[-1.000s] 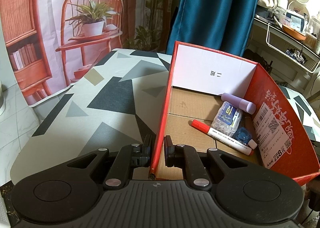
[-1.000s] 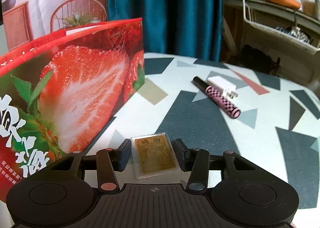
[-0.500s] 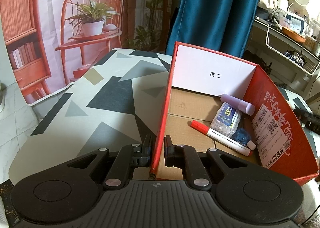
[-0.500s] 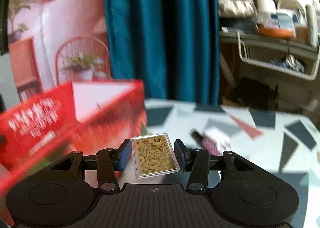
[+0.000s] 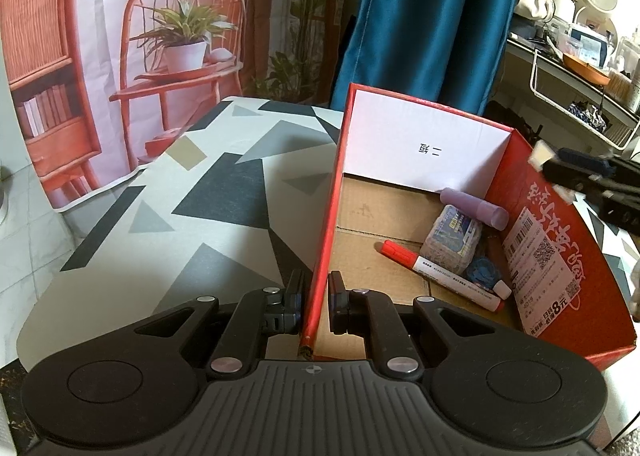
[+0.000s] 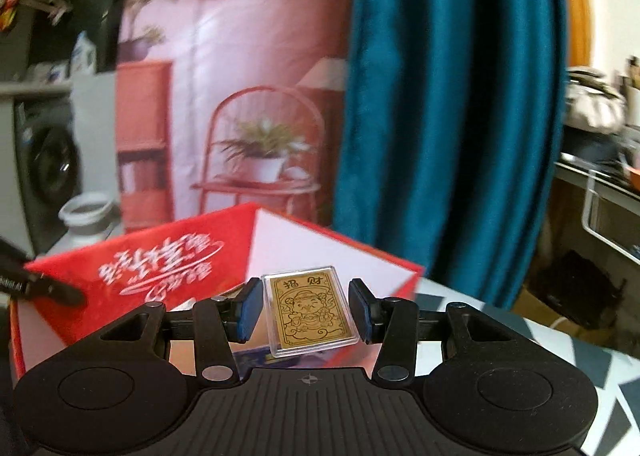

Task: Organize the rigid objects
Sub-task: 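Carry the gold card into the red box and open the right gripper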

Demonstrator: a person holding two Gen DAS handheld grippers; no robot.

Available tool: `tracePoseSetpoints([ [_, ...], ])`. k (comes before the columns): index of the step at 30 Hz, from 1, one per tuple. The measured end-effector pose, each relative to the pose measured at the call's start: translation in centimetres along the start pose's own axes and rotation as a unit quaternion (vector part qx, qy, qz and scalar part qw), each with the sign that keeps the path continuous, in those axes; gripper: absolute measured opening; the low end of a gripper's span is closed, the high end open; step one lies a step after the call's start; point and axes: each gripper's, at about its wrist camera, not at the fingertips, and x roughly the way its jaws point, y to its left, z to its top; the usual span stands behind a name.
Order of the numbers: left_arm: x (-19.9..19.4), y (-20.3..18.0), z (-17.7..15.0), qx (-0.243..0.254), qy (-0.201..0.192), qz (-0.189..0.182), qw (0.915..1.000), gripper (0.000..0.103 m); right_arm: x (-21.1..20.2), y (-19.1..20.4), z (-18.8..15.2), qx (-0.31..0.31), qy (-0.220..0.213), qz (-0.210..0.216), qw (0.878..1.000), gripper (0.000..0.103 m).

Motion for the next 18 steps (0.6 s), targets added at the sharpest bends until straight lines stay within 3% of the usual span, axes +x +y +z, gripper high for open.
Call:
tracePoseSetpoints([
  [7,-0.2,0.2,0.0,-0.008,-0.003,-0.01,0.9999,0.011,1.5,2.3,-0.4,-0.026,0.034,0.02,0.999,0.044],
  [18,-0.5,0.2,0.0,-0.014,-0.012,-0.017,0.9997,0.011,2.4,2.6,-0.7,-0.035,0.056,0.015,0.998,0.044],
])
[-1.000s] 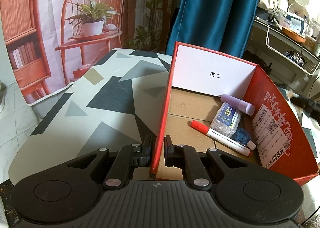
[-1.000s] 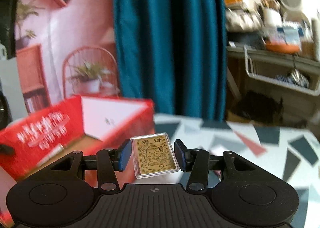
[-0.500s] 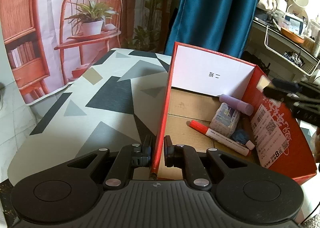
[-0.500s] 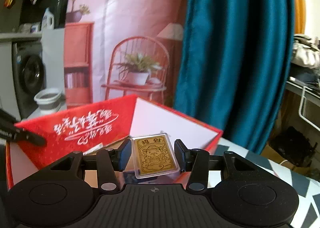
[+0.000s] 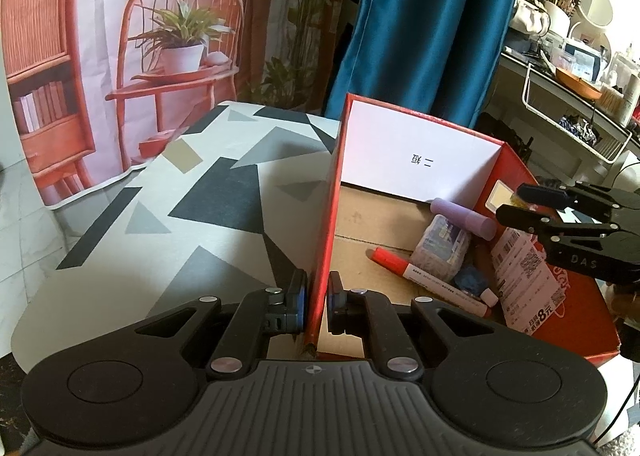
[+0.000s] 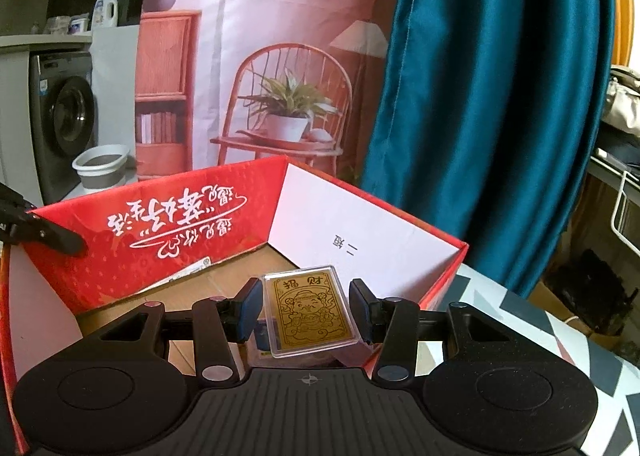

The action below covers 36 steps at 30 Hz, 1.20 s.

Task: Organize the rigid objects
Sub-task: 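Carry the gold card into the red box and open the right gripper, then move the right tool back to the pink-checkered lip gloss tube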

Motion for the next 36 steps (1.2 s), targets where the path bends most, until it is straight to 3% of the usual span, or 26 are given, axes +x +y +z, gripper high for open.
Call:
tracePoseSetpoints([
  [19,-0.5,0.2,-0.1,-0.002,-0.013,-0.007,0.9999,0.01,0.3,-0.2,-0.2,0.0,0.013,-0.012,1.0,0.044],
  [28,-0.7,0.4,0.0,0.0,-0.015,-0.011,0.9998,0.01,-1.3,-1.6,-0.9,0.023,-0.024,-0.01,0.999,0.048],
  [33,-0.8,0.4,-0.1,-0.001,-0.017,-0.012,0.9998,0.01,-3.5,-4.6,-1.4,0.056,-0.066,-0.054,0.995,0.05],
  [36,-0.8,0.3,-0.1,0.002,-0.018,-0.008,0.9998,0.01,-4.3,-7.7,-2.4,0.095,-0.069,-0.098,0.988,0.052],
])
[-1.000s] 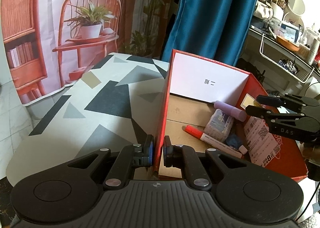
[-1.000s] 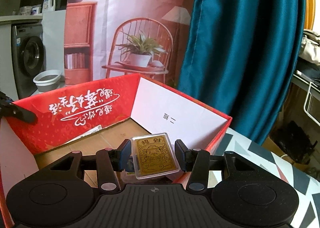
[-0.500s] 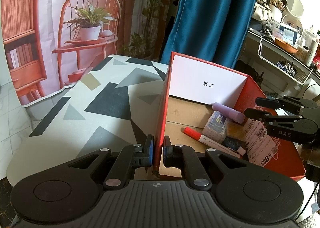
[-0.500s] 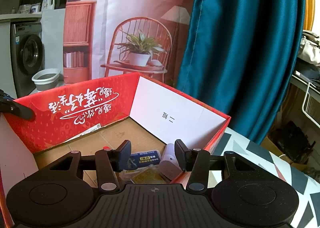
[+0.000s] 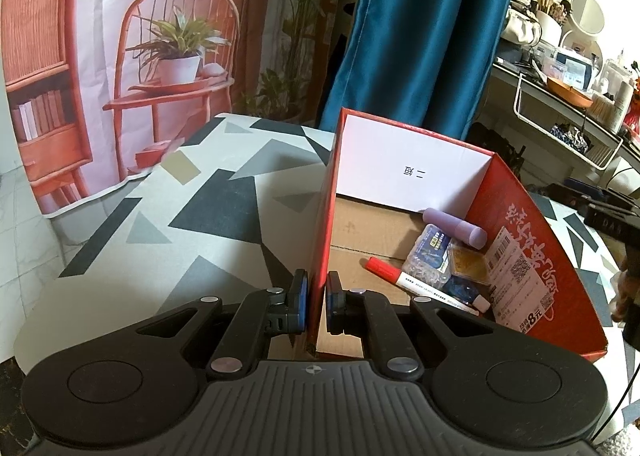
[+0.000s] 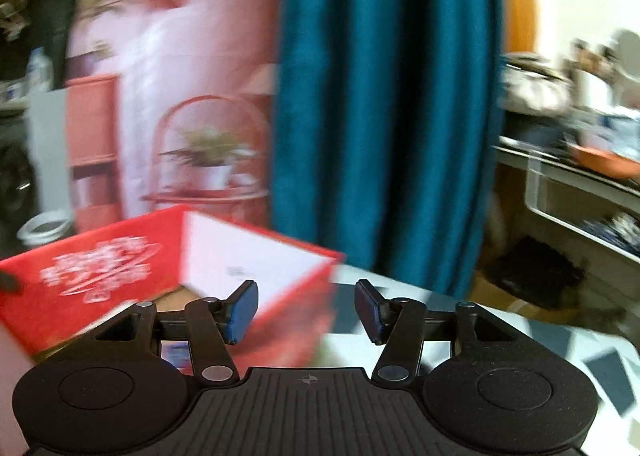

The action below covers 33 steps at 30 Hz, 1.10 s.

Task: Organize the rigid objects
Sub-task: 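Move the right tool back to the pink-checkered lip gloss tube, then grasp the pink-checkered tube with the right gripper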

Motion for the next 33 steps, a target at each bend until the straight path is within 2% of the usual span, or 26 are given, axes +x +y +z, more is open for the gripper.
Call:
tracePoseSetpoints([
  [5,0.0,-0.2,0.1,0.003,0.0,0.003,1.0,0.01,2.2,-5.3,-2.0,0.029,0.038,-0.056,0.997,0.061],
  [10,0.0,-0.3,0.1,0.006,0.001,0.008,1.0,0.01,6.1,-8.9,-4.5,0.02,0.1,-0.085,0.991,0.061],
  [14,0.0,-0.4,0.1,0.009,0.002,0.01,0.9999,0.01,8.5,-9.9,-6.6,0.037,0.141,-0.083,0.986,0.054],
  [19,0.0,-0.3,0.1,0.011,0.004,0.01,0.9999,0.01,9.8,-9.8,-8.5,0.07,0.16,-0.096,0.98,0.049],
  [22,0.0,-0.3,0.1,0.011,0.004,0.009,0.9999,0.01,10.3,-9.4,-8.9,0.072,0.17,-0.102,0.977,0.038],
  [26,0.0,-0.2,0.1,0.011,0.003,0.008,0.9999,0.01,9.9,-8.8,-8.9,0.073,0.172,-0.086,0.979,0.016],
  [33,0.0,-0.2,0.1,0.008,0.001,0.007,0.9999,0.01,9.1,-6.4,-8.7,0.057,0.179,-0.057,0.981,0.015],
])
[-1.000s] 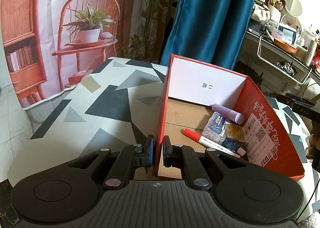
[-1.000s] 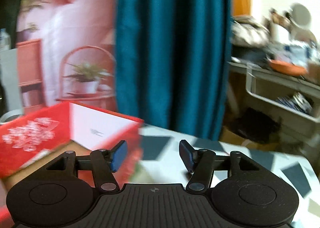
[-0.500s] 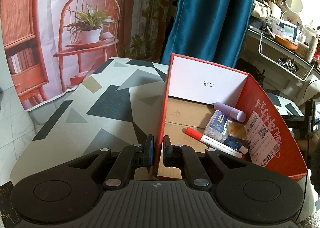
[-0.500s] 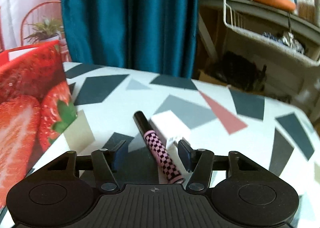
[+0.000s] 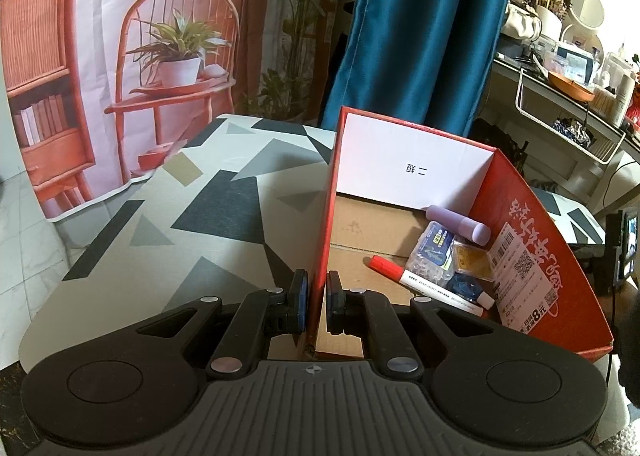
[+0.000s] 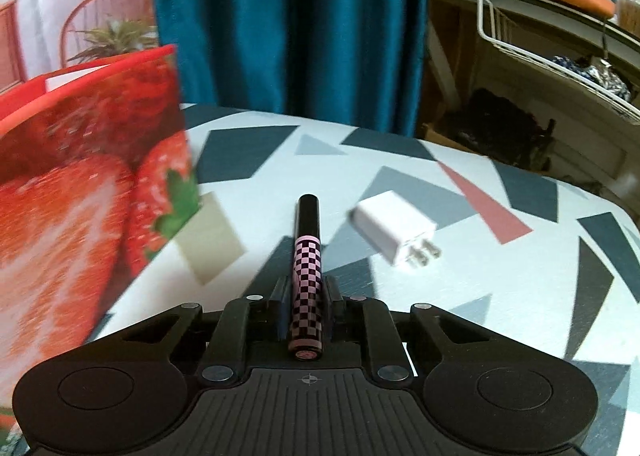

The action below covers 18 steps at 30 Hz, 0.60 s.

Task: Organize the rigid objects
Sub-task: 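Grasp the pink-checkered tube with the right gripper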

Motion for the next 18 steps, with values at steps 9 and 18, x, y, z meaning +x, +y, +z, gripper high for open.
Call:
tracePoseSetpoints([
  [9,0.1,0.0,-0.1,0.001,-0.001,0.0,1.0,0.01,-1.9,2.1,-1.6,0.008,-0.002,0.014,1.0,0.016],
  [18,0.2,0.1,-0.3,0.001,0.0,-0.001,1.0,0.01,-2.4,3.3,-1.5,0.023,0.016,0.004,1.0,0.016],
])
